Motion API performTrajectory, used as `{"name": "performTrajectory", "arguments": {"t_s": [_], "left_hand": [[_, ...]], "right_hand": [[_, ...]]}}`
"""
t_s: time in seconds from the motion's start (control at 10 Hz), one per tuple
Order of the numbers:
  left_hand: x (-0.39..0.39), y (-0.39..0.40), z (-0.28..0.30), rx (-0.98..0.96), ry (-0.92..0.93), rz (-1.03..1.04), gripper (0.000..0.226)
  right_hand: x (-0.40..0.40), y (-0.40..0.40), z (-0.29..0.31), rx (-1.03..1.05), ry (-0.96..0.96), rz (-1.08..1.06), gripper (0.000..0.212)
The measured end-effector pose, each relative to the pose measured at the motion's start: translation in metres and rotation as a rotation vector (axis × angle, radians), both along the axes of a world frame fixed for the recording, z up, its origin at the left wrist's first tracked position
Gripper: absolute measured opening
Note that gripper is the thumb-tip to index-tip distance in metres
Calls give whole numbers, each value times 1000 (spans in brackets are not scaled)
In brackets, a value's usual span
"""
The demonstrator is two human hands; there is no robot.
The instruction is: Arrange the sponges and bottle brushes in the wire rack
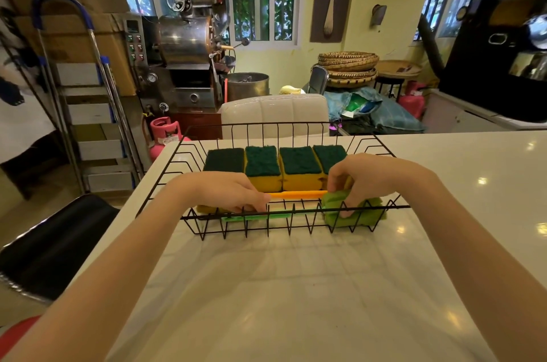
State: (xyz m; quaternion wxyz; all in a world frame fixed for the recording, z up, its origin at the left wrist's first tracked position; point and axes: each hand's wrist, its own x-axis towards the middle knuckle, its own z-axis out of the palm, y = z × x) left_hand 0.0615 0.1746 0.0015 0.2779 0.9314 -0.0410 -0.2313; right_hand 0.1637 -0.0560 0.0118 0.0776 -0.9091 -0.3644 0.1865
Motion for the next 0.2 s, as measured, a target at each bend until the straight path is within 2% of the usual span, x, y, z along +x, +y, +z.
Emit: {"name": "performTrajectory", "arguments": {"t_s": [0.1,0.2], "left_hand": [[0,-1,1,26,-6,-14,29],[-3,-3,4,18,27,-26,39]], "right_hand": [[-2,-2,7,38,77,-1,41],[-7,-10,22,129,68,-13,40]]}}
